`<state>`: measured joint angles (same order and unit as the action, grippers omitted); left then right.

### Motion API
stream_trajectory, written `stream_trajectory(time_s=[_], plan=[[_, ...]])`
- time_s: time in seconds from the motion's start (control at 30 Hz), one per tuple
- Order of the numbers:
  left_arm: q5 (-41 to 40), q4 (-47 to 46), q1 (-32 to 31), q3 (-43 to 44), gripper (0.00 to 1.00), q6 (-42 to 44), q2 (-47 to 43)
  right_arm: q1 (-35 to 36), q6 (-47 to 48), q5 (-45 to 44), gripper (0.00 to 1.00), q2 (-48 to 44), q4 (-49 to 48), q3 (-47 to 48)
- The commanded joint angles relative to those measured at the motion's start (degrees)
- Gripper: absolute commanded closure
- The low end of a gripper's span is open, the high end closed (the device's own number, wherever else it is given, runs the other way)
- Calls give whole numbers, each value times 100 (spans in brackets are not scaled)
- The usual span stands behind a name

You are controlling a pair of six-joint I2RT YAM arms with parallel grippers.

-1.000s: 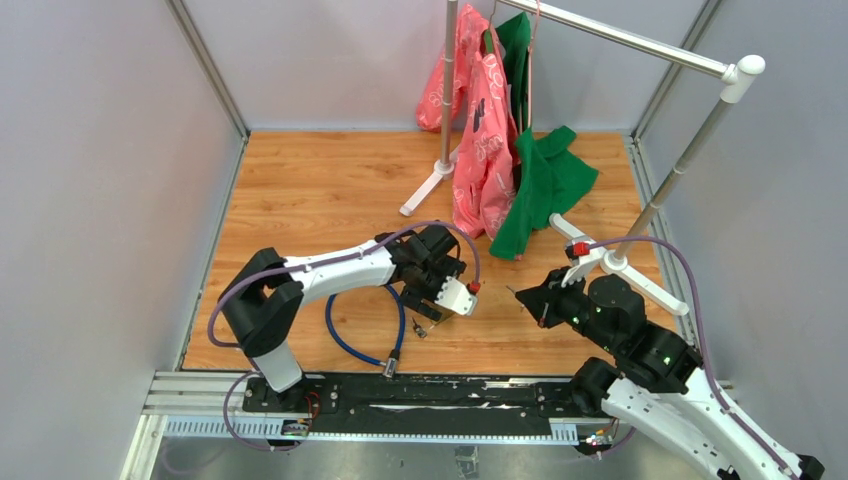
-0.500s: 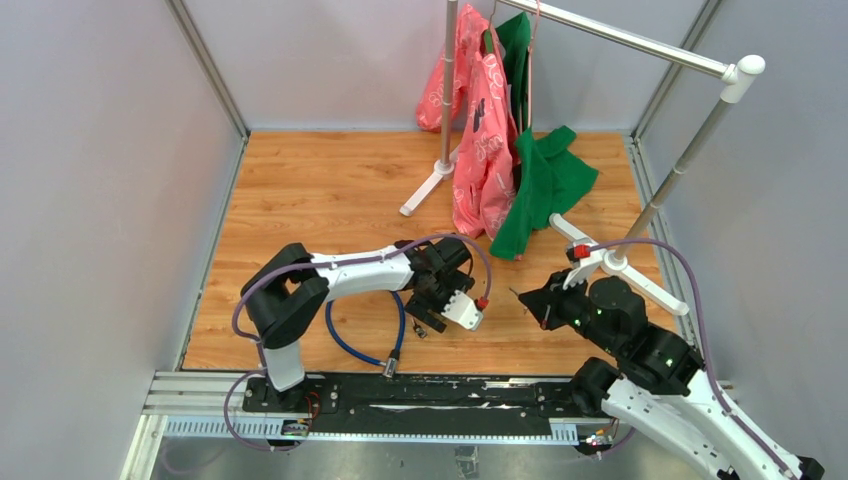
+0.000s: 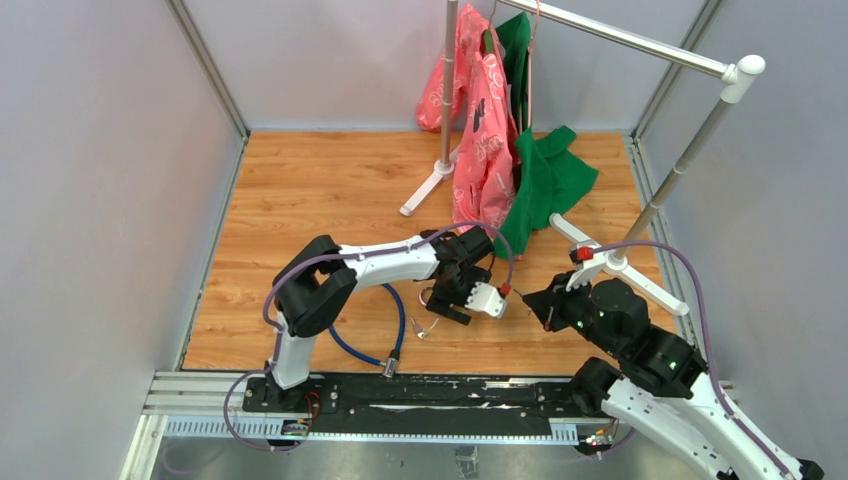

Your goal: Unlock with the key

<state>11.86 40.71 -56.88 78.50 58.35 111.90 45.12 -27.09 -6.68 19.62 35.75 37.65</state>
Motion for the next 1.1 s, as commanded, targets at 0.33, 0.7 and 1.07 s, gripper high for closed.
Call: stream_trajectory(time_s=[0.33,0.7,1.07], plan=[[700,194,6,413,35,-1287,330,-74,83,-123,100,-47,213,168],[886,-505,-473,456,35,-2080,283,-79,64,-194,100,-100,364,205],[1315,-1945,-221,-926,18,-1966,-1258,-74,118,-175,100,19,433,407]])
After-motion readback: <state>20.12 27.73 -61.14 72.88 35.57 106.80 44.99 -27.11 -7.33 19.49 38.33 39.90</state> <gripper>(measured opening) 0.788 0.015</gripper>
